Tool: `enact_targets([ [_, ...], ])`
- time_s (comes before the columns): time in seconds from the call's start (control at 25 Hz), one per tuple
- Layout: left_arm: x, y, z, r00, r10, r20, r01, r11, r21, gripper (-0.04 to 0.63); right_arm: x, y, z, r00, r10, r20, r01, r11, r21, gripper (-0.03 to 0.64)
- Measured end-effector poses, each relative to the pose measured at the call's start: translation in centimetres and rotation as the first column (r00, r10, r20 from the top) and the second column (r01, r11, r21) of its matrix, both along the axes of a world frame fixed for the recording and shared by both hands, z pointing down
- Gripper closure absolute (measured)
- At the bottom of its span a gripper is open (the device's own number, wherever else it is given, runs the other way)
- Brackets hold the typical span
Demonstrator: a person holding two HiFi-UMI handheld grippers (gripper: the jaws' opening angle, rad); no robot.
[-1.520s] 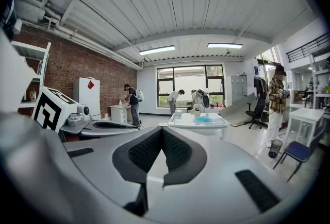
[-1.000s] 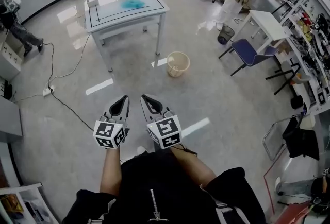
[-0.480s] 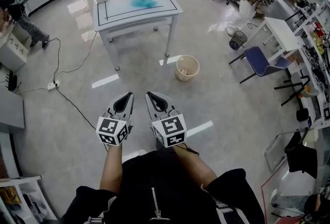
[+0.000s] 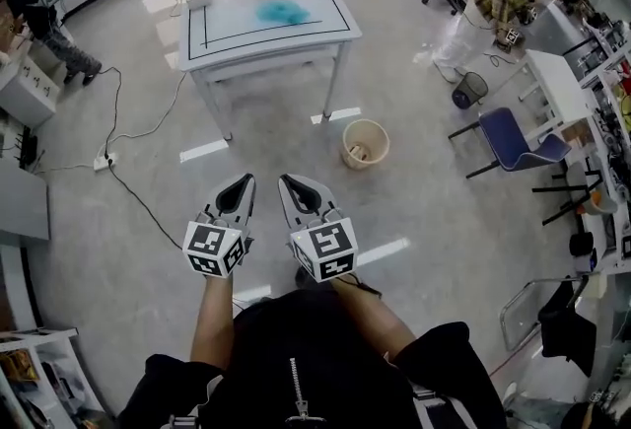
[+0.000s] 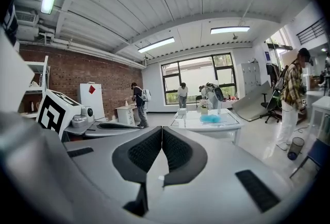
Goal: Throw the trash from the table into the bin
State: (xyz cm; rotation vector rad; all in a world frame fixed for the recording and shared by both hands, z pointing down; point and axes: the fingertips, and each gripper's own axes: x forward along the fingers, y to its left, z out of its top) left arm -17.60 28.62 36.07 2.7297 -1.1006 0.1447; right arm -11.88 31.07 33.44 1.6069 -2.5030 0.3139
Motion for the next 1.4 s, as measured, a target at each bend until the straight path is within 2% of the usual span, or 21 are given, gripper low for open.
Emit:
enact_targets([
  [0.36,6.4,-5.5,0.3,1.000,-0.024,-0.003,0.024,0.999,-0.022,0.589,6.8,-5.3,0.3,1.000,-0.016,-0.007,0.016,1.000,-0.017,0.606],
  [0.68,10.6,-7.2,1.5,0.999,-0.036,0.016,0.037,0.998,-0.046,0.589,11.7,-7.2,1.7,1.000,-0.018,-0.001,0.018,0.999,-0.047,0.606],
  [1.08,11.8,-9.7,2.4,0.999,-0.023,0.029,0.024,0.998,-0.060,0.589,12.5,-9.7,2.8,1.000,-0.024,0.000,0.024,0.998,-0.065,0.606],
  [1.4,11.1,-15.0,2.6,1.000,-0.001,0.016,0.002,0.999,-0.051,0.589,11.5,-14.6,3.5,1.000,-0.009,-0.009,0.008,0.997,-0.071,0.606],
])
